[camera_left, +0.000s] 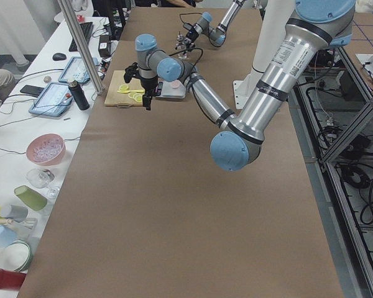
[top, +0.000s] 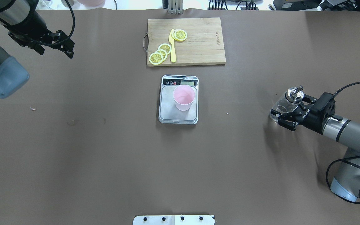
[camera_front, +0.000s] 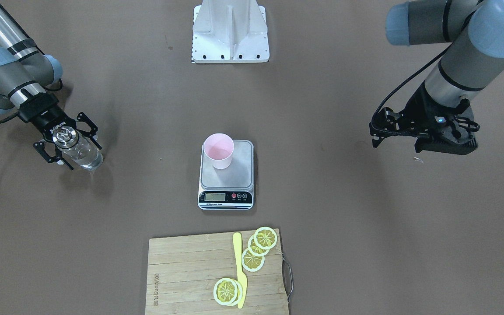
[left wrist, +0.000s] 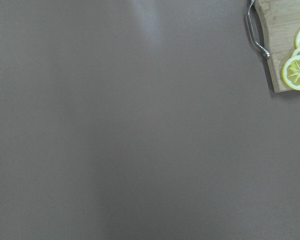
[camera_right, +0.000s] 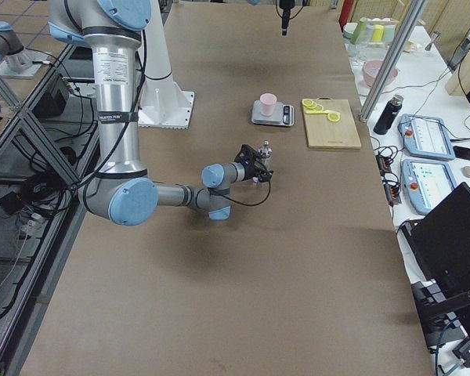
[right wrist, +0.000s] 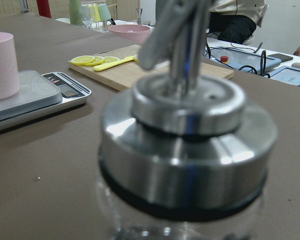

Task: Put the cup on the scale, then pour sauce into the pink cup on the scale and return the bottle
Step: 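Lift the sauce bottle off the table with the right gripper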

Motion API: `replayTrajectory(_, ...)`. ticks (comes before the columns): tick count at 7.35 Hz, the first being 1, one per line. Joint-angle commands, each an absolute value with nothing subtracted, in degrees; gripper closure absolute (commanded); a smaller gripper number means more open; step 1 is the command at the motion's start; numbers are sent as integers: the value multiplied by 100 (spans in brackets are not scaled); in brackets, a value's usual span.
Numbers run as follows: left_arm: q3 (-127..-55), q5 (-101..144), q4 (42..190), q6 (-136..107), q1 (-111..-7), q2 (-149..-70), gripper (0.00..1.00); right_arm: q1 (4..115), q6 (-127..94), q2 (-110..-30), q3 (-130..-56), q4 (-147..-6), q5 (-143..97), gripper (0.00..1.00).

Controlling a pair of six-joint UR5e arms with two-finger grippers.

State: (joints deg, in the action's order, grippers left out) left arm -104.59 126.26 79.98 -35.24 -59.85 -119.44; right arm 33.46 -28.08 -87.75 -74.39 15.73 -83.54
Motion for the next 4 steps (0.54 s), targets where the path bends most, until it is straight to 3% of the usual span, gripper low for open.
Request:
replayTrajectory(1, -10468, 12630, 7998, -3524, -5985, -11944, 2, 3349, -2812, -8772, -7172, 1959, -8358, 18)
replayTrajectory(4, -10476, 12630, 7998, -3524, -5994, -11953, 2, 3340, -2882, -8754, -7207, 1960, -8350, 25)
